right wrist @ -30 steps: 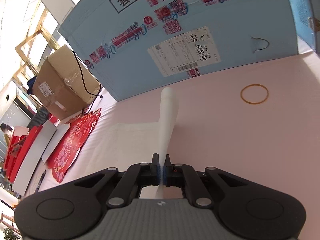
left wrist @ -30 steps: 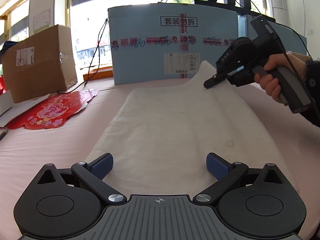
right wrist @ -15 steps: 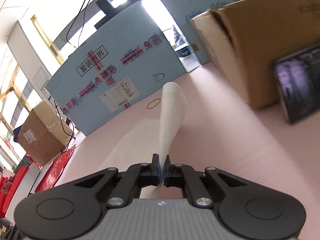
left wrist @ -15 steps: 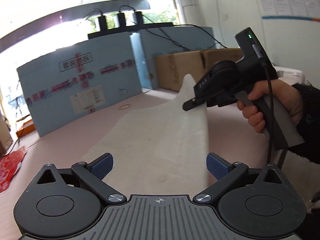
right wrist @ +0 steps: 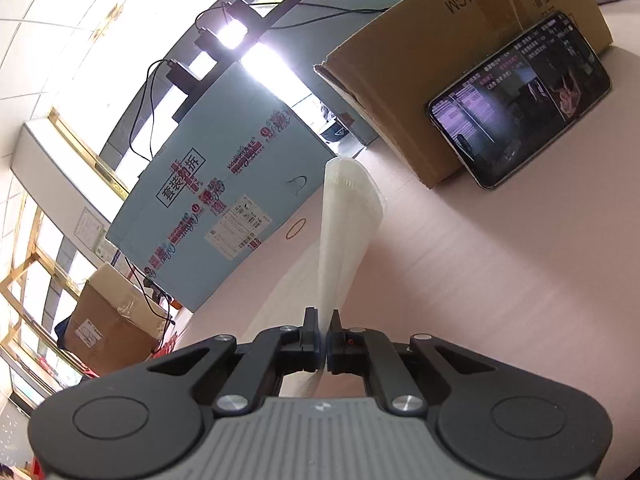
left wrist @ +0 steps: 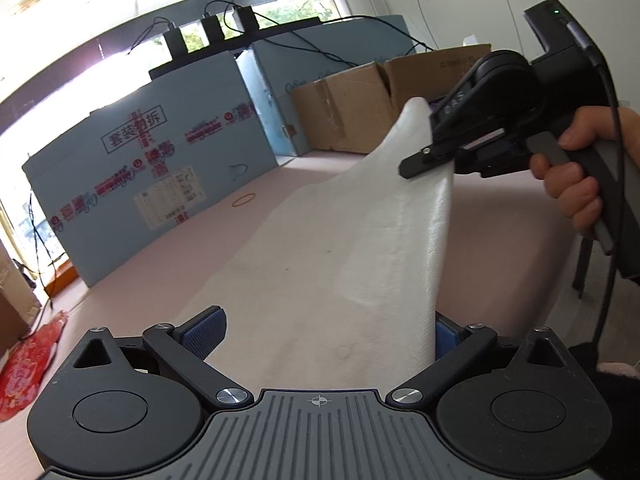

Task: Fold shopping bag
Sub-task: 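Fold the lifted edge over the fabric and open the right gripper, then grasp and lift a fabric corner with the left gripper while the right gripper pinches the folded edge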

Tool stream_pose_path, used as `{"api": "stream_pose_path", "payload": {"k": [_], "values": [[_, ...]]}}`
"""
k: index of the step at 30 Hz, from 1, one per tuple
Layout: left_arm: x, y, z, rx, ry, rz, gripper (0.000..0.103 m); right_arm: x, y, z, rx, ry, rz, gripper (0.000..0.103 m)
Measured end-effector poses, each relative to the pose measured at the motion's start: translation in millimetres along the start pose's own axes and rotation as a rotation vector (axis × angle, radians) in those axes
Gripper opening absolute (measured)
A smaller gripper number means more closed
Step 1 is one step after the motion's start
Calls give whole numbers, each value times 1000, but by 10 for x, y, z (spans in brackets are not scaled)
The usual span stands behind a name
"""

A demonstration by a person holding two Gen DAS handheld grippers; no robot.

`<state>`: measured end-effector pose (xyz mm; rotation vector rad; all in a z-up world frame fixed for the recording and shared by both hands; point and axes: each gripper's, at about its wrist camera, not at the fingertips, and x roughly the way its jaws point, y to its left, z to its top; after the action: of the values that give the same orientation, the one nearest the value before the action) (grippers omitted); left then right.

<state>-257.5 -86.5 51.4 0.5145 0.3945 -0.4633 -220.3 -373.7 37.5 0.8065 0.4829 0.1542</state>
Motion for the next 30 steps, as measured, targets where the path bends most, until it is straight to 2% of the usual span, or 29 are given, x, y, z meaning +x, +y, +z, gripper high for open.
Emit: {"api": "stream_pose_path", "payload": {"k": [5, 7, 10, 12, 14, 15, 18, 22, 23, 27, 30], "values": [[161, 354, -51, 60, 22, 106, 101, 6, 11, -157, 45, 36, 38, 5], [165, 492, -129, 99, -6, 95, 101, -24, 61, -235, 25, 51, 52, 8], [82, 566, -296, 214, -56, 40, 101, -96, 124, -294, -50, 71, 77, 15], [25, 550, -372, 245, -65, 38, 101, -168, 147, -303, -151, 71, 79, 33], [-65, 594, -433, 220, -81, 20, 101, -241, 137, -286, -257, 46, 41, 72], [-99, 620, -453, 203, -83, 14, 101, -278, 123, -274, -302, 33, 17, 77], [-172, 667, -536, 147, -85, 14, 101, -394, 37, -222, -419, 16, -21, 81], [-219, 695, -644, 59, -103, 63, 103, -545, -26, -212, -602, 1, -59, 99], [-234, 673, -672, 64, -116, 77, 103, -575, -31, -232, -674, -3, -72, 100], [-317, 559, -729, 82, -154, 192, 103, -608, 8, -311, -866, -1, -148, 101], [-424, 474, -727, 86, -211, 282, 103, -639, 27, -338, -923, -36, -173, 101]]}}
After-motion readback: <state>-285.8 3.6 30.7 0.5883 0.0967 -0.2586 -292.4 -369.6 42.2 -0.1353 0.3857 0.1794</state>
